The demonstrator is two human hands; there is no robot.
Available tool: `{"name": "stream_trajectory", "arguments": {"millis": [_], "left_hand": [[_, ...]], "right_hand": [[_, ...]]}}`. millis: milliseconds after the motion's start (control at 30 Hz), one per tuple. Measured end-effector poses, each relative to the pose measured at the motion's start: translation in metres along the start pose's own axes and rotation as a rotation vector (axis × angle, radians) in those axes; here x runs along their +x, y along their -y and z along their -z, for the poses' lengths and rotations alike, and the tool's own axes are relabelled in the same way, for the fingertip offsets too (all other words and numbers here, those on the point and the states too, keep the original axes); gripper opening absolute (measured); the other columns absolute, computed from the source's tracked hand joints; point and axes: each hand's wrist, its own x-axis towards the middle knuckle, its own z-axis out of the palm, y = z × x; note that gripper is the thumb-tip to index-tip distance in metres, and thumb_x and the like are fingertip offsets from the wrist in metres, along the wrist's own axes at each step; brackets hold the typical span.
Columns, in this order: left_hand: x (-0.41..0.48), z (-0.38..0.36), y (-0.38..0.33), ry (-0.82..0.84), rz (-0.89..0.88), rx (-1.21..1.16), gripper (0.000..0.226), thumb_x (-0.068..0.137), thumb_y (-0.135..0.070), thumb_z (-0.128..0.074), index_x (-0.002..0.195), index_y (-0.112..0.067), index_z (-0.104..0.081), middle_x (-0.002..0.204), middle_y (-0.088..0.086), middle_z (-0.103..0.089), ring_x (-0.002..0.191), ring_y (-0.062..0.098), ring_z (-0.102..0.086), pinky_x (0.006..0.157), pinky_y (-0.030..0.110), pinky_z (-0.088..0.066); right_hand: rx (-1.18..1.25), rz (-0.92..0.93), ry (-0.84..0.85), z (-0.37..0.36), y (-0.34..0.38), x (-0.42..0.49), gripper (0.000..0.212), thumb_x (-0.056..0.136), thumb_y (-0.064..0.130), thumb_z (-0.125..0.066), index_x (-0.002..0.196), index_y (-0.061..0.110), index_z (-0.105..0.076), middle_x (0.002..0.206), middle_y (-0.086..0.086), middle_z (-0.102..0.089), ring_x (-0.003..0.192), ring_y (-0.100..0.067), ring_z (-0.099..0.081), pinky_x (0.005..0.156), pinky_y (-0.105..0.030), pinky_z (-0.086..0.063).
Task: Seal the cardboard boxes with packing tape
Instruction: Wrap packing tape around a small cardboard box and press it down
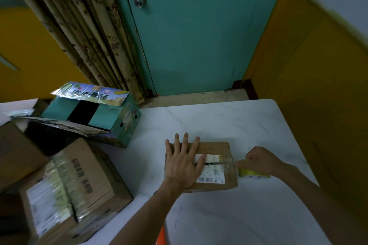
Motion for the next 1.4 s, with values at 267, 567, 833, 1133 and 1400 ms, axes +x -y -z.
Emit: {"name": "stream_trajectory", "arguments": {"millis": [267,567,833,1133,1400], "left_hand": [[0.01,0.012,-0.019,0.057,0.108,0.039,0.079,0.098,-0.071,-0.011,0.159,-0.022,-0.017,0.169,0.015,-0.005,0.154,0.043,0.003,0.113,0.074,0.009],[0.021,-0.01,-0.099,-0.001,-0.067,-0.031,0.078,0.095,-0.068,-0.023,0.161,-0.026,-0.022,0.167,0.019,-0.017,0.15,0.053,-0.007,0.105,0.075,0.02],[0.02,-0.005,-0.096,0.014,-0.062,-0.151,0.059,0.076,-0.058,-0.044,0.128,-0.034,-0.06,0.12,0.01,-0.052,0.121,0.037,-0.049,0.105,0.077,0.008],[-0.011,0.012,-0.035,-0.122,0.251,-0.158,0.075,0.092,-0.077,-0.027,0.158,-0.041,-0.017,0.169,0.009,-0.01,0.154,0.041,-0.005,0.113,0.071,0.007],[-0.045,0.002,0.021,-0.156,0.501,-0.587,0.065,0.097,-0.068,-0.034,0.155,-0.05,-0.009,0.13,0.001,-0.055,0.103,0.023,-0.065,0.083,0.035,-0.049]], "right_hand": [[0.085,0.057,-0.036,-0.017,-0.009,0.005,0.07,0.07,0.07,-0.072,0.041,0.023,-0.029,0.041,0.009,-0.02,0.041,-0.005,-0.024,0.046,-0.025,-0.019],[0.118,0.0,-0.027,-0.027,-0.017,0.008,0.052,0.088,0.024,-0.066,0.045,0.022,-0.037,0.046,0.004,-0.031,0.046,-0.008,-0.032,0.052,-0.028,-0.025],[0.145,-0.01,0.073,-0.018,-0.01,-0.004,0.053,0.09,0.039,-0.066,0.048,0.021,-0.039,0.051,0.0,-0.034,0.051,-0.01,-0.034,0.052,-0.026,-0.025],[0.387,-0.101,0.227,-0.04,-0.002,-0.024,0.044,0.096,0.044,-0.059,0.074,0.006,-0.069,0.077,-0.007,-0.075,0.072,-0.023,-0.073,0.071,-0.037,-0.059],[0.313,-0.032,0.241,-0.035,0.032,-0.039,0.038,0.101,0.03,-0.051,0.093,-0.005,-0.065,0.083,-0.012,-0.074,0.069,-0.027,-0.074,0.074,-0.051,-0.06]]}}
